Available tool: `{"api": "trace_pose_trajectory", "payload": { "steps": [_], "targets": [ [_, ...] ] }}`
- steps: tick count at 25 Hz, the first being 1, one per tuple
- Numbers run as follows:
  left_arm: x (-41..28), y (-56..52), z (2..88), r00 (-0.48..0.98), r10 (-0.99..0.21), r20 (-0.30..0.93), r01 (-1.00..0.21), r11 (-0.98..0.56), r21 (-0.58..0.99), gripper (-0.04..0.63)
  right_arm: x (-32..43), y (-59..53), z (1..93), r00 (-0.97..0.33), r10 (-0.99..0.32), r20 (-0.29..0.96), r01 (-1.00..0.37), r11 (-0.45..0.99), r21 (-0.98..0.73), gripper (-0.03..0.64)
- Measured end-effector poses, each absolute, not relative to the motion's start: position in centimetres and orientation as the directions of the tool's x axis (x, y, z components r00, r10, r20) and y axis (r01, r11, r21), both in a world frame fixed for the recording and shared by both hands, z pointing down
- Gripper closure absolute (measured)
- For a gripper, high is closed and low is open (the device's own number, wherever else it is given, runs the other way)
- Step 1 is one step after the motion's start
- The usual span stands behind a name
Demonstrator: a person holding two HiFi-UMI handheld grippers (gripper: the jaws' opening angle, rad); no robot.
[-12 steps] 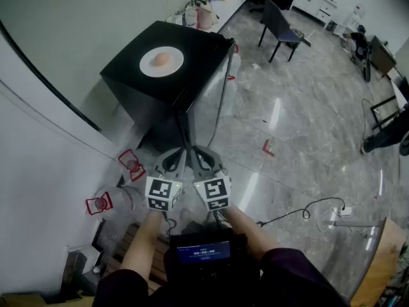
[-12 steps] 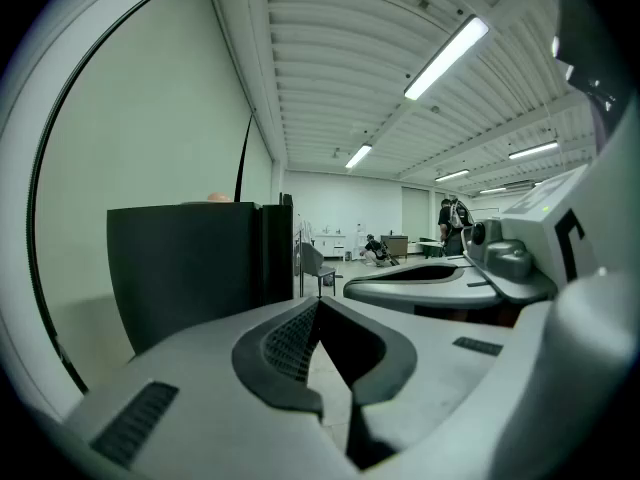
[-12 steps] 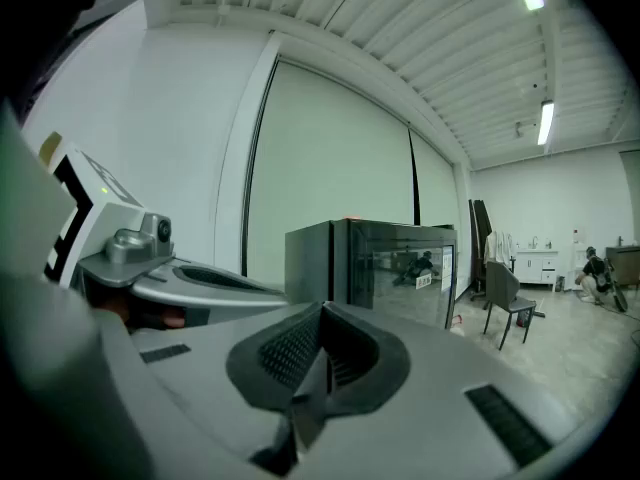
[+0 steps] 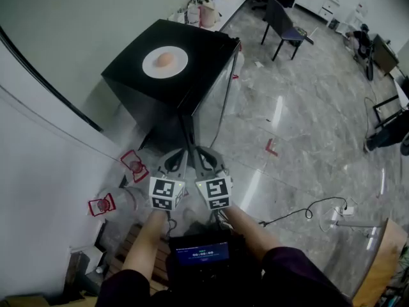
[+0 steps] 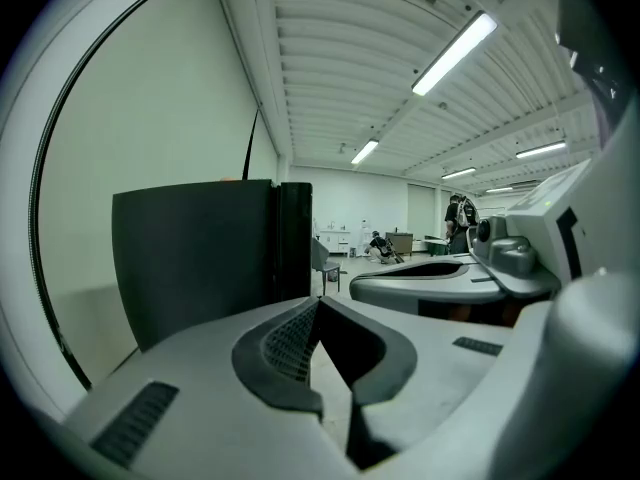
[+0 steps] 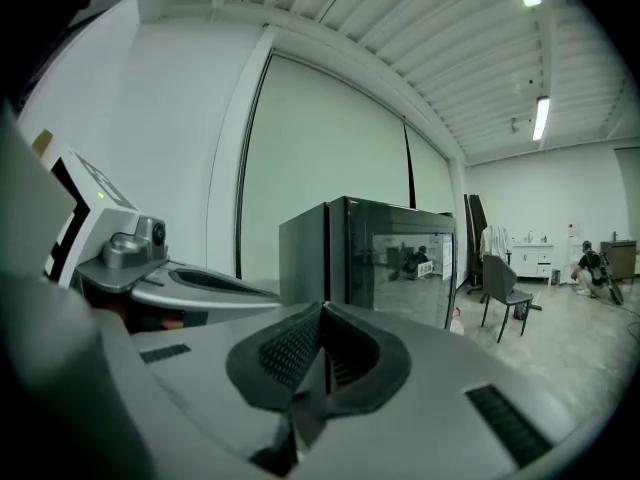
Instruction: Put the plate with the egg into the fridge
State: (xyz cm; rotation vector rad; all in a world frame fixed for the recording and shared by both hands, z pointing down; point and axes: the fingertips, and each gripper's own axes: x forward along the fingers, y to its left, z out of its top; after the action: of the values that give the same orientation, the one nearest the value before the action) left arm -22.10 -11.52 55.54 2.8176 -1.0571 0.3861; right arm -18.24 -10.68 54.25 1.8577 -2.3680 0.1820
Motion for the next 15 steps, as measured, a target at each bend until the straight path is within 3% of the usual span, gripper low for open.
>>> {"api": "trace_pose_trajectory", "payload": {
  "steps": [6,10,15],
  "targets": [
    [-22.5,-13.4,58.8,0.716,-0.637,0.284,-0.659,-0.752,-0.024,0.588,-17.4,-12.9,59.5,-0.164,-0.943,0.291,-0.986,0.151,-0.066,0.603],
    [-22.8,-14.3,61.3,0.743,-0.590,0.315,-0.634,-0.772,0.046,0.587,-17.1,-15.0,63.2,-0.127,-0.918,0.376,-0.992,0.111,-0.064,0.527],
    [-23.4,-15.6,63.0,0.747,-0.574,0.336,-0.624,-0.779,0.057,0.586,-16.9,-16.8,65.9,-0.052,-0.905,0.422,-0.999,0.052,-0.011,0.522]
  ]
}}
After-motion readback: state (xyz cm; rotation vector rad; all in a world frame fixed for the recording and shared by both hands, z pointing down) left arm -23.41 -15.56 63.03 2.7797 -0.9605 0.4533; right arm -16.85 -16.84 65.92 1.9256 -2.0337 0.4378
